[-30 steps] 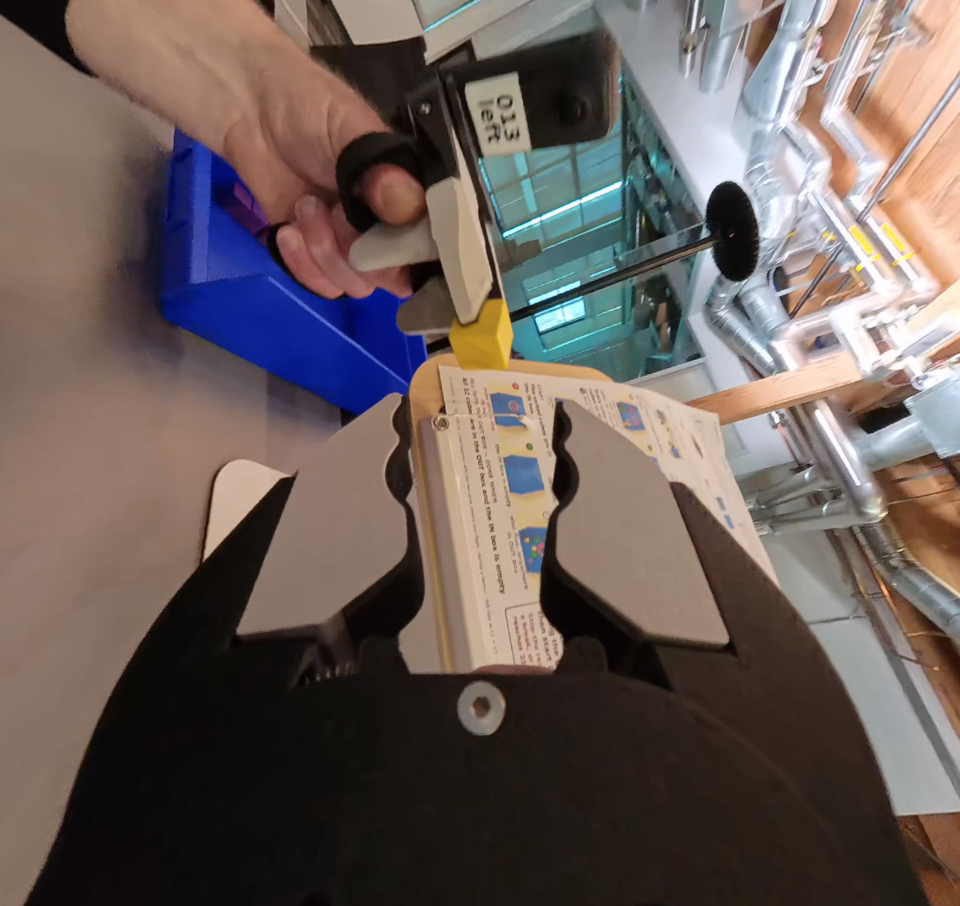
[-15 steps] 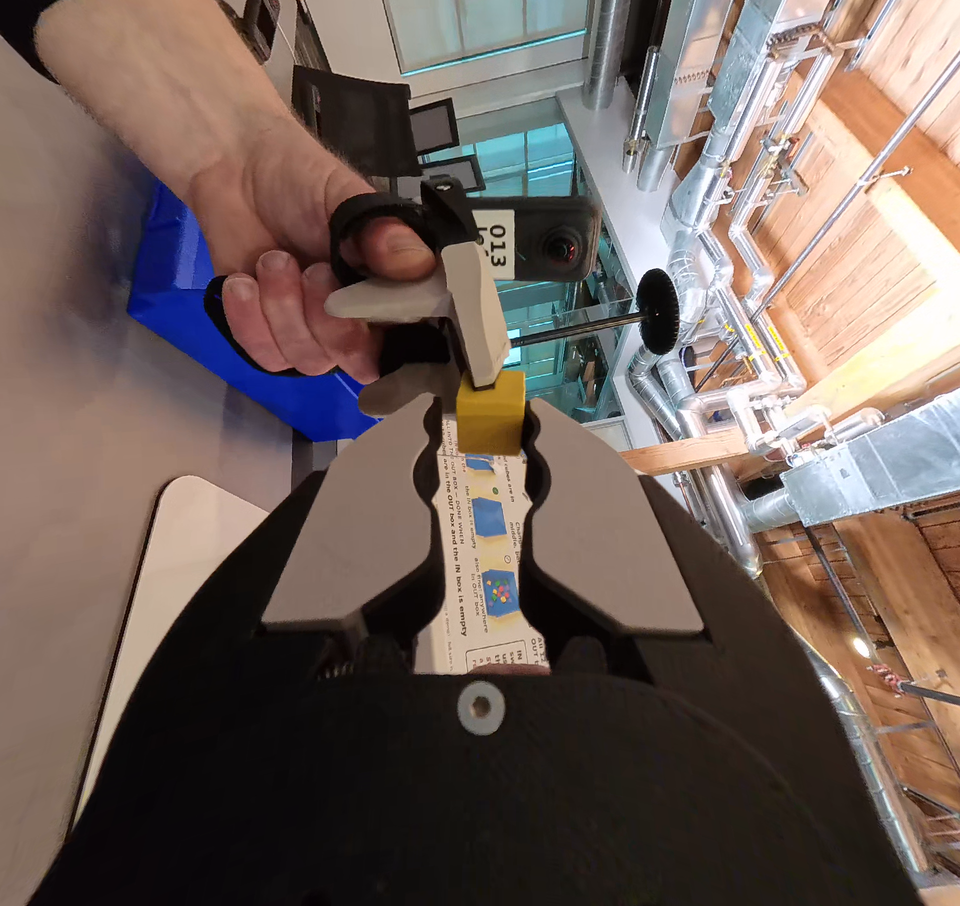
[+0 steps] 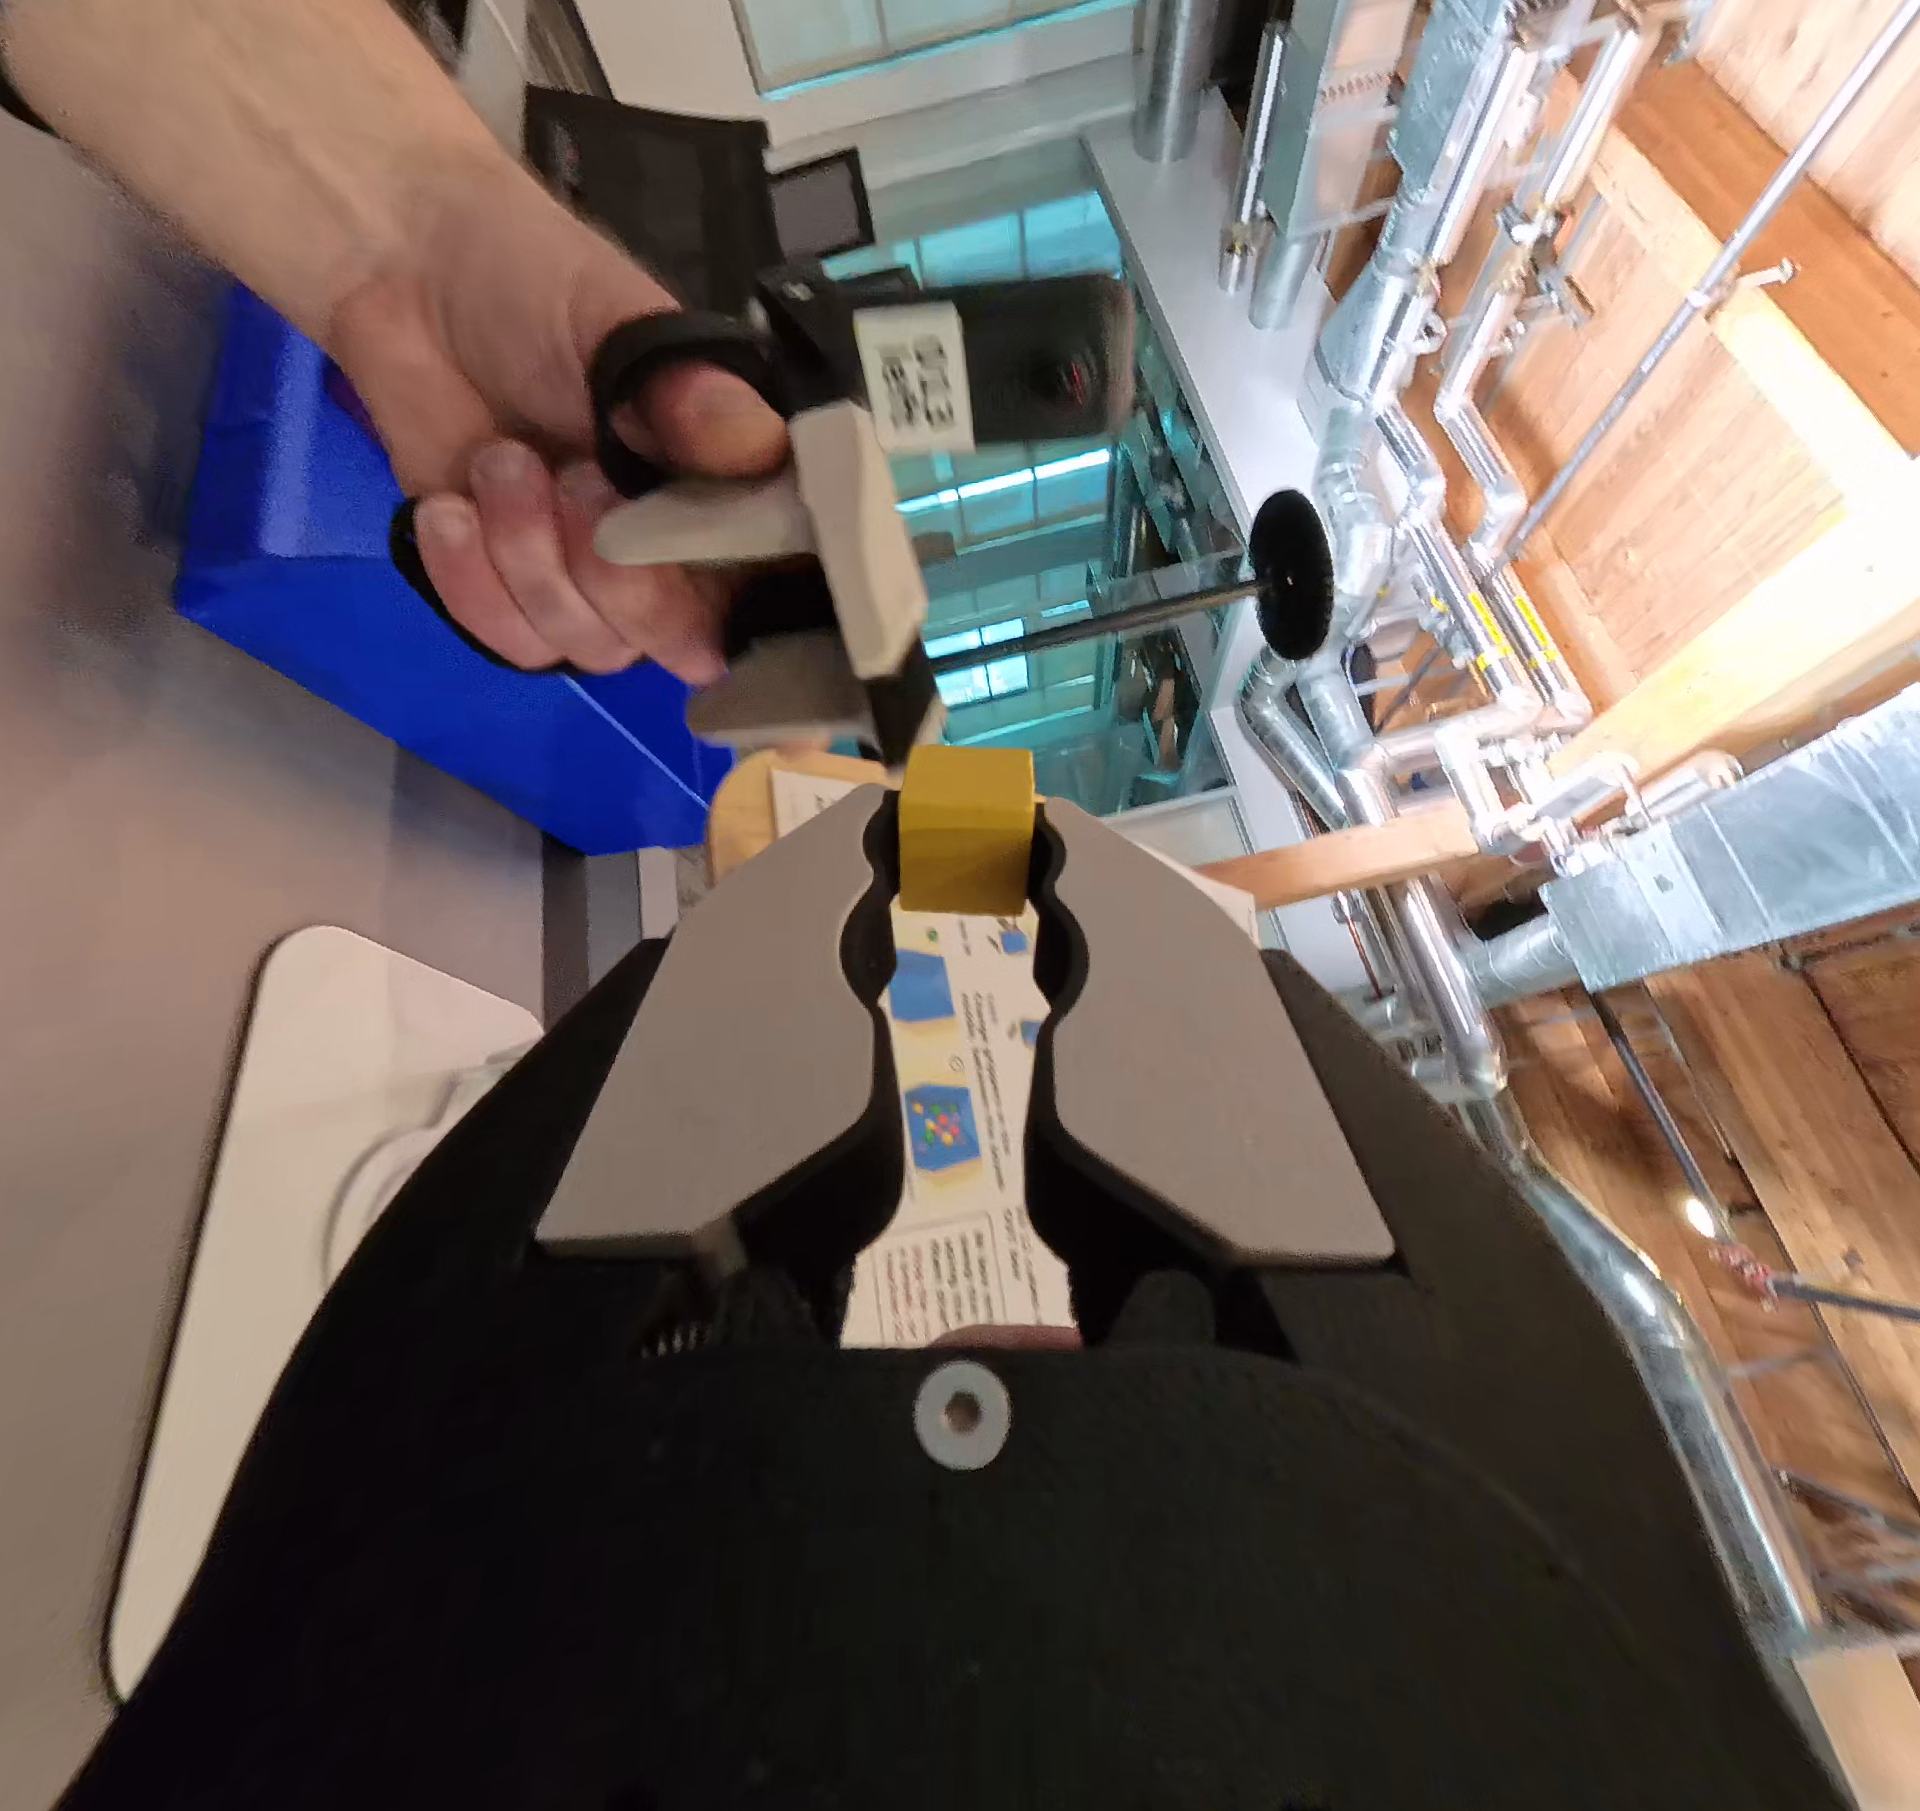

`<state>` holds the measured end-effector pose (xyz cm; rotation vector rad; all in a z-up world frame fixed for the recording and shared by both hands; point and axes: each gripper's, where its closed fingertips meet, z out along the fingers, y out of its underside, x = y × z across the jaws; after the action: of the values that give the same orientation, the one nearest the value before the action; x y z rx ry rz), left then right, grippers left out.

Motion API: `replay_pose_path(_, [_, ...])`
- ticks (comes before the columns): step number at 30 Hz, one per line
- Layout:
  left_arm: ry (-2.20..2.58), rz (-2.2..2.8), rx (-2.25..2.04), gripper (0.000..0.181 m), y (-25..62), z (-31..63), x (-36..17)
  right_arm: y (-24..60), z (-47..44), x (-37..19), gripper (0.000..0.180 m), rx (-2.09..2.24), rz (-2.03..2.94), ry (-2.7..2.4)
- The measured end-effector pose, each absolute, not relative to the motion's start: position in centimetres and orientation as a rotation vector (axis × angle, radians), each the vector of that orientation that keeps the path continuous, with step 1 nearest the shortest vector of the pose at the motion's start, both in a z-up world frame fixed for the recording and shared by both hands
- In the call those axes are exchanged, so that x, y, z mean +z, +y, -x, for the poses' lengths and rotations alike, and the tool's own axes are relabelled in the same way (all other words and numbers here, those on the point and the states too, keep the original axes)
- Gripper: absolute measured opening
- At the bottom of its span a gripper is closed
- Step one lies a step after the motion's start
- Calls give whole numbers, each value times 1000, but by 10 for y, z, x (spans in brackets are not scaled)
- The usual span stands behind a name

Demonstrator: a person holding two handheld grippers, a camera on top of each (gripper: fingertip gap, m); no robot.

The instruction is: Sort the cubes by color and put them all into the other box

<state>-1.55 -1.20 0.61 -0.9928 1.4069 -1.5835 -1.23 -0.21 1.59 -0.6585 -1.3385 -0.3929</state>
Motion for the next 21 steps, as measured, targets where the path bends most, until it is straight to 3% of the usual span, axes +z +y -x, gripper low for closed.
replay_pose_path(3, [1384,1020,-1368,0,7,29,14,18,-20,38,23,-415,748,-1253])
replay_pose_path(10, [1297,1189,-880,0,64,71,22,106,-156,62,23,-456,1140,-944])
replay_pose_path(21, [1321,1370,-405,0,107,103,1,199,-323,-53,23,-247,1892,-551])
